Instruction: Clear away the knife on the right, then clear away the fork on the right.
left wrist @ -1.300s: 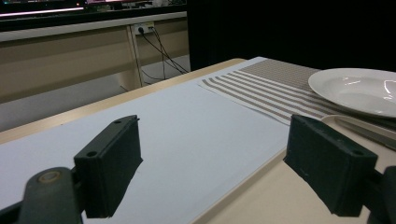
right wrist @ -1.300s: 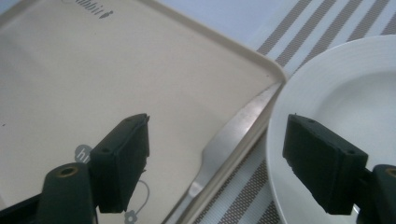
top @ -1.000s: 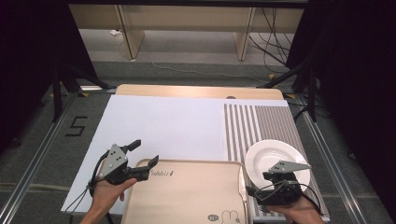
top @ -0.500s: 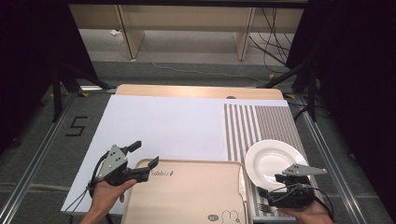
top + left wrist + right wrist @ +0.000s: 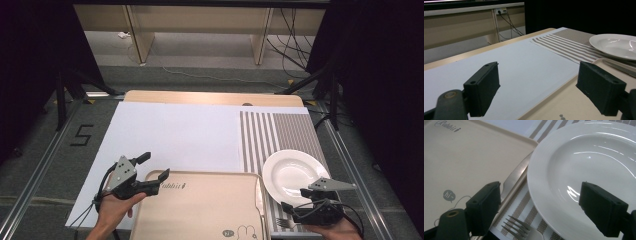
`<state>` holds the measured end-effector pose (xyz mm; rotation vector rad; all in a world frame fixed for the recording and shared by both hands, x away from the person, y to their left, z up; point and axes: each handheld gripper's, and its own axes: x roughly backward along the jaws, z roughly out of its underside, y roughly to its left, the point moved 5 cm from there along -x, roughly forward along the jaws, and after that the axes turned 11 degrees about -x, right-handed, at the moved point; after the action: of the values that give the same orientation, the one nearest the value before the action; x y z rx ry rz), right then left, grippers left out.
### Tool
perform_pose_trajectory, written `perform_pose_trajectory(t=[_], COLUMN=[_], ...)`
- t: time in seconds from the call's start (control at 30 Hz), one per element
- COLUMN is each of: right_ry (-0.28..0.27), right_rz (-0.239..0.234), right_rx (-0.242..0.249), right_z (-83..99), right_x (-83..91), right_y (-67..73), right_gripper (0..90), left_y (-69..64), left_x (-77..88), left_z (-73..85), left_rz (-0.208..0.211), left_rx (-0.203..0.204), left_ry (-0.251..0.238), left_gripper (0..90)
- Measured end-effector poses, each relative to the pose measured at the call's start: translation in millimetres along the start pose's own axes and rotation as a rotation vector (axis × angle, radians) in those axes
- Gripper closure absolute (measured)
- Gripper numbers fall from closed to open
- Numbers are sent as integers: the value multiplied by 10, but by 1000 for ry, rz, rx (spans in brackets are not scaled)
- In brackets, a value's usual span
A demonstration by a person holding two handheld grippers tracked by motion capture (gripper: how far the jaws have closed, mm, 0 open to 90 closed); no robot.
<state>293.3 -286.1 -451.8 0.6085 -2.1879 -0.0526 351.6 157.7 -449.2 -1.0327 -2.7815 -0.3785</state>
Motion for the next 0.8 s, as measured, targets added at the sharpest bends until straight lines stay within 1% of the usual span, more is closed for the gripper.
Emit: perform_pose_trajectory(t=[0.03, 0.07, 0.1, 0.13, 0.2, 0.23, 0.27, 0.3, 0.33, 0.37, 0.4, 0.43, 0.47, 0.5, 0.53, 0.57, 0.6, 0.63, 0.67, 0.7, 0.73, 0.8], right_ry=[10, 5, -3, 8, 20, 45, 47, 25, 16, 14, 8, 9, 17, 32, 23, 23, 38, 36, 37, 39, 30, 35], right_rz=[2, -9, -6, -9, -13, -7, -5, -9, -12, -10, -19, -17, -7, -7, -10, -2, -2, 2, 3, 10, 4, 15], right_rx=[2, -6, 5, -31, -61, -90, -89, -62, -76, -75, -55, -59, -77, -103, -82, -82, -99, -93, -96, -90, -65, -56], right_z=[10, 16, 26, 35, 54, 70, 72, 66, 68, 69, 71, 75, 87, 99, 99, 103, 116, 119, 124, 132, 132, 152], right_x=[13, 13, 7, 16, 27, 52, 54, 50, 52, 55, 59, 63, 69, 83, 81, 86, 102, 99, 99, 104, 95, 111], right_y=[-16, -22, -47, -39, -48, -39, -52, -73, -69, -75, -89, -92, -94, -80, -99, -109, -105, -122, -129, -145, -169, -205], right_gripper=[187, 187, 186, 187, 186, 186, 186, 186, 186, 186, 186, 186, 186, 186, 186, 186, 186, 186, 187, 187, 187, 191], left_y=[-3, -7, -8, -10, -9, -9, -10, -8, -8, -7, -7, -8, -8, -8, -9, -8, -7, -5, -4, -2, -3, -4], left_x=[-4, -6, -7, -9, -9, -9, -8, -7, -5, -3, -2, -5, 1, 0, 1, 2, 2, 4, 6, 6, 4, 2], left_z=[-1, -1, -1, -1, -2, -2, -1, -2, -3, -4, -4, -6, -6, -7, -7, -6, -5, -4, -5, -6, -6, -7], left_rz=[0, 0, 1, 2, 3, 2, 1, 0, 1, 1, 1, 2, 1, 1, 1, 1, 1, 0, -1, -1, -1, -1], left_rx=[1, 2, 0, 0, 1, 3, 4, 3, 4, 4, 3, 5, 4, 3, 4, 4, 4, 3, 5, 3, 3, 1], left_ry=[-2, -2, -1, -1, -2, -3, -3, -4, -5, -5, -5, -11, -4, -6, -6, -6, -6, -5, -5, -5, -5, -4], left_gripper=[174, 175, 174, 174, 174, 174, 174, 174, 174, 175, 174, 174, 174, 174, 174, 175, 174, 175, 174, 174, 175, 175])
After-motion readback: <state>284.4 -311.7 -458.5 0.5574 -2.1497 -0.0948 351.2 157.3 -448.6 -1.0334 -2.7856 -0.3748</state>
